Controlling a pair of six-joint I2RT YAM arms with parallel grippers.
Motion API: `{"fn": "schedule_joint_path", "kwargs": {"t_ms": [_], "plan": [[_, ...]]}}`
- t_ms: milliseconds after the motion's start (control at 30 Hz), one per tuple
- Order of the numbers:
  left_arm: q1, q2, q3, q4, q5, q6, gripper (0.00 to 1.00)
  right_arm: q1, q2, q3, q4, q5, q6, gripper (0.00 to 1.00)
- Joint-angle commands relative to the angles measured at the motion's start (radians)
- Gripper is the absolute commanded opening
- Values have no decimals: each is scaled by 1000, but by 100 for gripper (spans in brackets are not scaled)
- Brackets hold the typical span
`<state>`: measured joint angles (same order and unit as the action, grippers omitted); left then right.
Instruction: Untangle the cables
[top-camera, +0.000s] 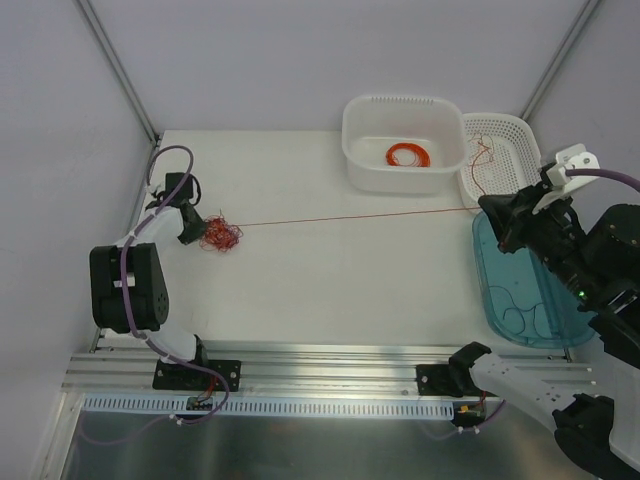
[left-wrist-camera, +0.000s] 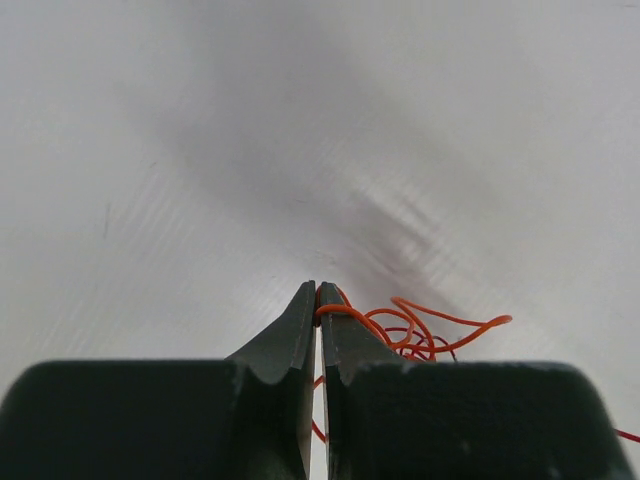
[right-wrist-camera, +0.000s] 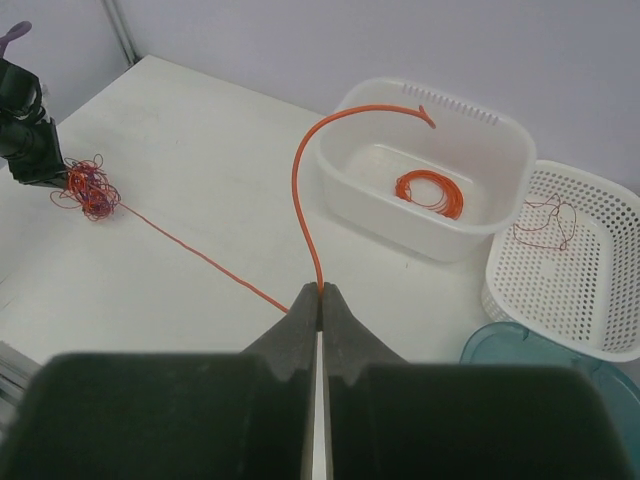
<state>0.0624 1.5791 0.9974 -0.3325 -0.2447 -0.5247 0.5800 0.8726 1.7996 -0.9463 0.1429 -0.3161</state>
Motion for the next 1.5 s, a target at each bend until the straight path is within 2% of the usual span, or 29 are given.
{"fn": "schedule_joint_path", "kwargs": {"t_ms": [0,67,167,300,367,467,500,600,700,900,1067,1267,1467], "plan": [[79,41,20,-39,-15,37,0,-8,3,34,-8,70,-29,1],[99,42,29,-45,11,43,0,-8,12,8,-23,40,-20,1],[105,21,37,-45,83,69,0,-8,9,-115,-8,8,18,1],[93,-51,11,-45,243,77,0,-8,16,-333,73,-104,119,1],[51,-105,-20,-45,330,88,0,-6,25,-486,127,-190,198,1],[-10,-163,-72,-45,376,97,0,-6,66,-652,225,-291,271,13],[-57,-204,-86,-45,395,97,0,-6,84,-683,254,-319,284,28],[-177,-278,-138,-42,433,83,0,15,144,-749,300,-391,308,51],[-274,-341,-181,-37,461,42,0,63,193,-752,352,-391,305,64],[-394,-444,-232,-2,501,-38,0,145,328,-744,587,-479,357,65],[-467,-496,-275,15,499,-93,0,211,521,-698,757,-514,407,65],[-527,-522,-359,27,492,-136,0,284,730,-625,843,-588,335,64],[-532,-551,-410,35,487,-147,0,305,870,-600,942,-588,330,60]]}}
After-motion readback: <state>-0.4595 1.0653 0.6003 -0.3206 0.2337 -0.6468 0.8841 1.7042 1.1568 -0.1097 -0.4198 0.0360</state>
